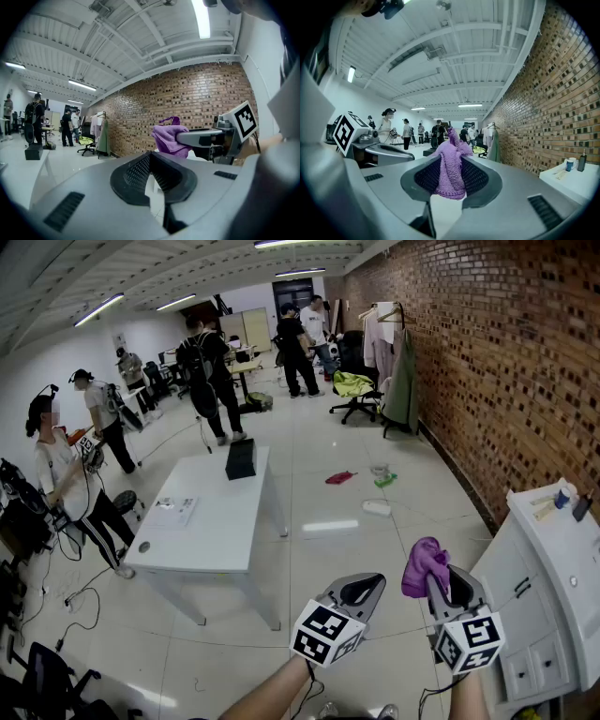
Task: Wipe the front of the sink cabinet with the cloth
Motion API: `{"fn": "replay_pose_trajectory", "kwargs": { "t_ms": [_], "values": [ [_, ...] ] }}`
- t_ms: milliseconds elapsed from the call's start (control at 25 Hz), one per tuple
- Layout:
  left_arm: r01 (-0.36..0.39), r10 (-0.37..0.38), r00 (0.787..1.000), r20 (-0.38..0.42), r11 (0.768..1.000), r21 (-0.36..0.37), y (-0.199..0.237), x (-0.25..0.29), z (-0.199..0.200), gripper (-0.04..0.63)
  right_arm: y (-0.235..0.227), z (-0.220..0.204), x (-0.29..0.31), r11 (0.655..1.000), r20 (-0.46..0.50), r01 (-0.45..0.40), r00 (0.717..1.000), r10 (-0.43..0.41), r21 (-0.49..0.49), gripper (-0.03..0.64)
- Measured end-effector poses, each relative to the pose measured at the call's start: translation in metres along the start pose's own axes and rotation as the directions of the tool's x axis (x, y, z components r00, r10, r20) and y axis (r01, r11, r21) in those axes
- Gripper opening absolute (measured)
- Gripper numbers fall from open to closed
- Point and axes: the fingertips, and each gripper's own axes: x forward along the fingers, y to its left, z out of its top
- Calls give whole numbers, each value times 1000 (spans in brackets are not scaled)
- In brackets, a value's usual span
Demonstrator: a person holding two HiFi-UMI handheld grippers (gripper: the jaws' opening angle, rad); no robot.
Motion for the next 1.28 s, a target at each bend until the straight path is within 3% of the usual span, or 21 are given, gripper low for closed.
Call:
{"fn": "replay_pose_trajectory", "kwargs": {
  "t_ms": [240, 600, 880, 1280],
  "values": [
    [80, -80, 997, -18, 997, 2, -7, 11, -6, 5, -6, -5, -8, 998, -29, 63, 998, -63, 1, 115],
    [251, -250, 968, -36, 967, 52, -76, 68, 4, 5, -74, -13, -66, 973, -29, 228, 973, -227, 28, 115],
    [368, -364, 928, -81, 928, 49, -168, 135, -5, 5, -159, -35, -132, 944, -43, 325, 946, -323, 54, 115],
    [476, -469, 871, -147, 879, 16, -304, 245, -34, 5, -286, -108, -241, 891, -132, 447, 891, -435, 80, 115]
  ]
}}
